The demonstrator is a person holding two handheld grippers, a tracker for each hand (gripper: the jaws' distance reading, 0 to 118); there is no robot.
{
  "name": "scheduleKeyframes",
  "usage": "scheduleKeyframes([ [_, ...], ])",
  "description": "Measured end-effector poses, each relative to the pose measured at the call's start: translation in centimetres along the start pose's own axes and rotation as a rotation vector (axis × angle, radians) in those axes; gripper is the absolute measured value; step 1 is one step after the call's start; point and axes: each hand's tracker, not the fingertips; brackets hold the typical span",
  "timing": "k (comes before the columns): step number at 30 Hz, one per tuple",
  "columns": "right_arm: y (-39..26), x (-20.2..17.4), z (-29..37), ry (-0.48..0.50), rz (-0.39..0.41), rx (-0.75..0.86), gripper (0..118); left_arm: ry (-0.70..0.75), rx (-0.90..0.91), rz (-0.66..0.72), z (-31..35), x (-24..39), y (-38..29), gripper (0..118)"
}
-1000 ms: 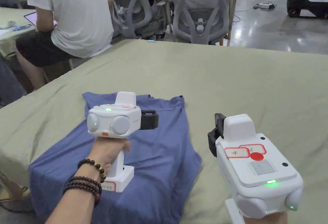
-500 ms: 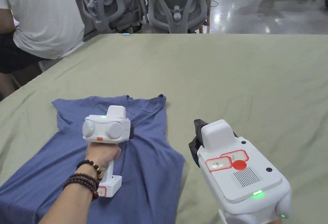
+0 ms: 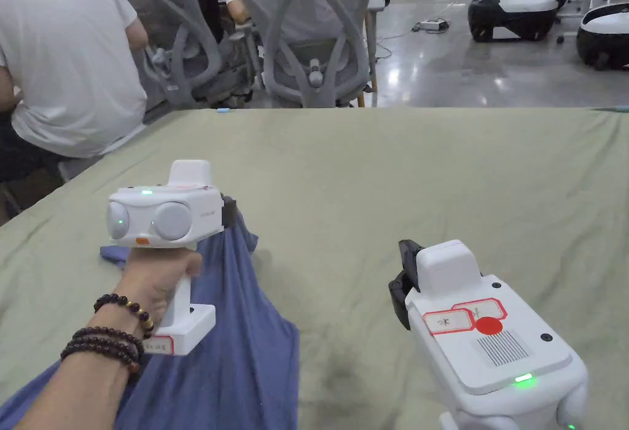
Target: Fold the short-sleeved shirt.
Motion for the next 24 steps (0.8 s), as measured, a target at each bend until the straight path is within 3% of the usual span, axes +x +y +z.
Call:
scheduleKeyframes([
  [6,1.0,6.1,5.7,-0.2,0.044,0.008,0,-0.253,0.192,-0.19,4.5,12.5,7.8,0],
  [10,1.0,11.1,10.5,-0.324,0.004,0.004,0,-0.579,0.262,-0.208,7.0,23.7,10.9,0],
  [13,0.7,14.8,14.1,-0.425,-0.005,-0.003,0,-0.736,0.239,-0.254,7.0,31.9,11.2,0],
  [18,-1.2,20.2,19.0,-0.566,-0.023,-0.033,0,-0.908,0.105,-0.34,3.0,43.7,6.5,0],
  [24,-4.9,25.2,21.3,-0.669,-0.082,-0.102,0,-0.943,-0.14,-0.398,-4.4,53.3,-6.1,0],
])
